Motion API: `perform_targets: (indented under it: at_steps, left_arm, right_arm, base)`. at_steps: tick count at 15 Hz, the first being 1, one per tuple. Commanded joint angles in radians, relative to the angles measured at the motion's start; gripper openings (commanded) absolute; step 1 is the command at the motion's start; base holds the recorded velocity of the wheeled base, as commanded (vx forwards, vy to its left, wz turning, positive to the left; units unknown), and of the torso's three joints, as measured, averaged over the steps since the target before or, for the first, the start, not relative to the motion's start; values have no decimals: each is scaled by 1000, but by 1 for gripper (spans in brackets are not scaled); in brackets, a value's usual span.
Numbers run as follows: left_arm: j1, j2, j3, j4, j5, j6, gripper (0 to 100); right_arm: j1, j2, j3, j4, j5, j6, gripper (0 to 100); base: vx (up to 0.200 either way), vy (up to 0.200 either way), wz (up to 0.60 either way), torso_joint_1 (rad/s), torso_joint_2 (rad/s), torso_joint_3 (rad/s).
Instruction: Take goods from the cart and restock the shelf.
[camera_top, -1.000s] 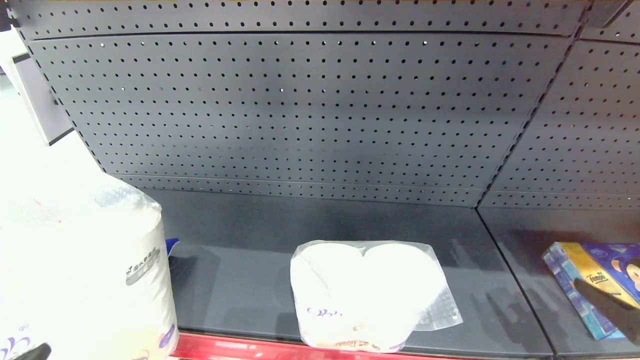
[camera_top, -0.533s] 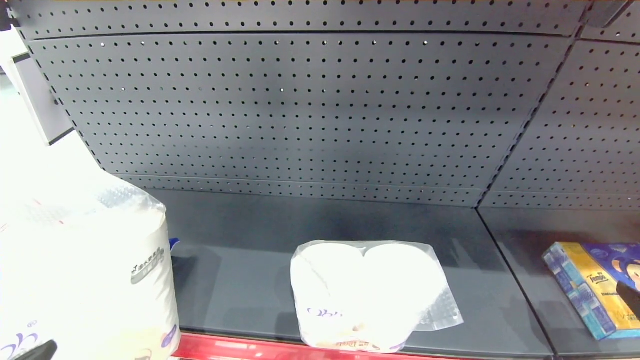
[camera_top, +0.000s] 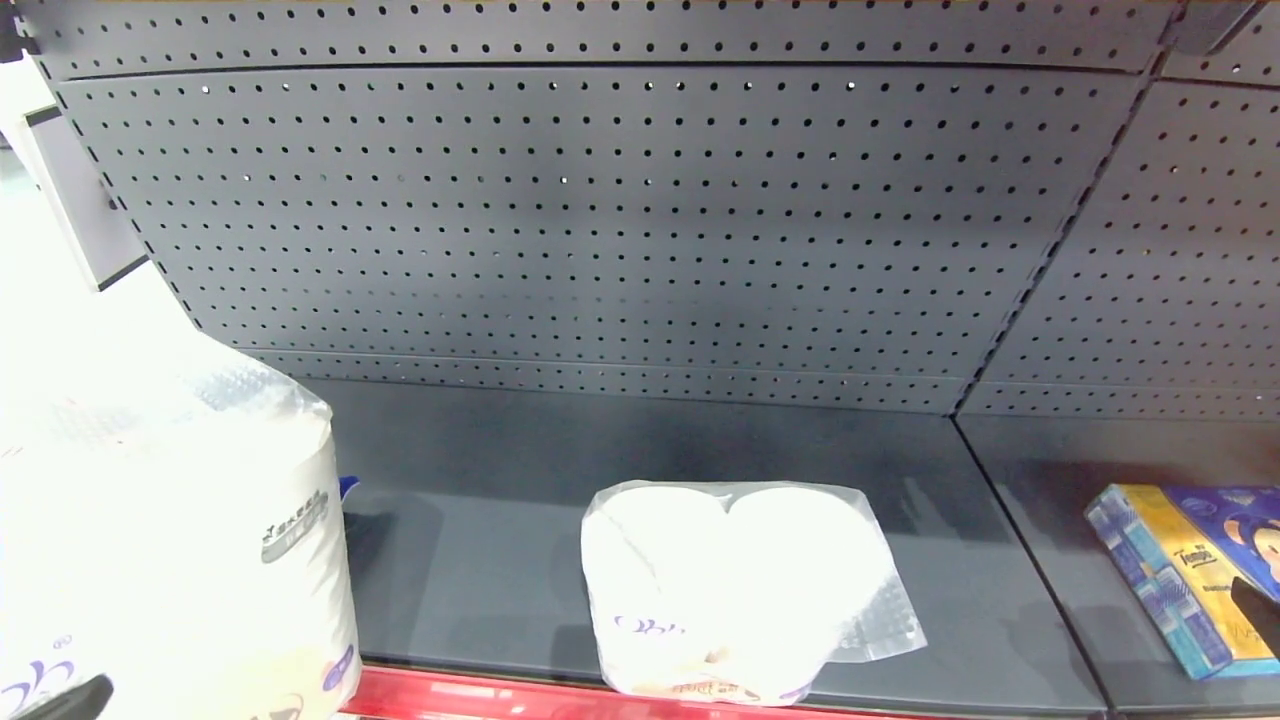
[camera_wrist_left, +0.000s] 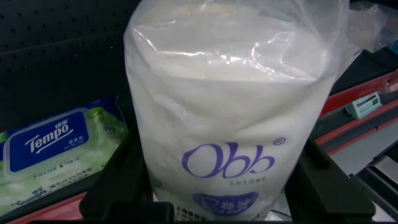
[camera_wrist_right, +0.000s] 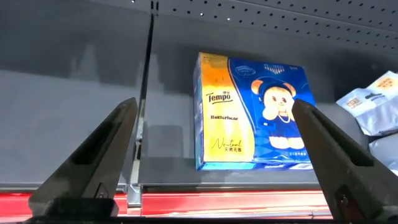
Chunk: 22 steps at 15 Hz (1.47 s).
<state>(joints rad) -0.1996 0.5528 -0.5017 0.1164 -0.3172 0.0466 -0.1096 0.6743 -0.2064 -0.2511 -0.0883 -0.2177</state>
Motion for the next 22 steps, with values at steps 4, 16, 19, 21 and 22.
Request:
perform_targets:
  at_steps: [4, 16, 19, 21, 22]
  left_arm:
    - [0, 4, -3, 0, 0, -1, 0]
    - [9, 10, 5, -55, 33, 55, 0]
    - [11, 13, 8, -53, 33, 56, 0]
    - [11, 16, 12, -53, 35, 56, 0]
    - [11, 19, 15, -53, 37, 56, 0]
  right_arm:
    - [4, 5, 5, -1, 4, -2, 100]
    - [10, 7, 19, -2, 5, -20, 100]
    - [10, 8, 22, -2, 5, -32, 100]
    - [11, 8, 30, -2, 7, -46, 100]
    - [11, 8, 32, -2, 7, -48, 100]
  base:
    - [0, 0, -150, 2, 1, 1]
    - [0, 0, 0, 0, 0, 0]
    - [0, 0, 0, 0, 0, 0]
    - [0, 0, 0, 0, 0, 0]
    - [200, 0, 0, -2, 2, 2]
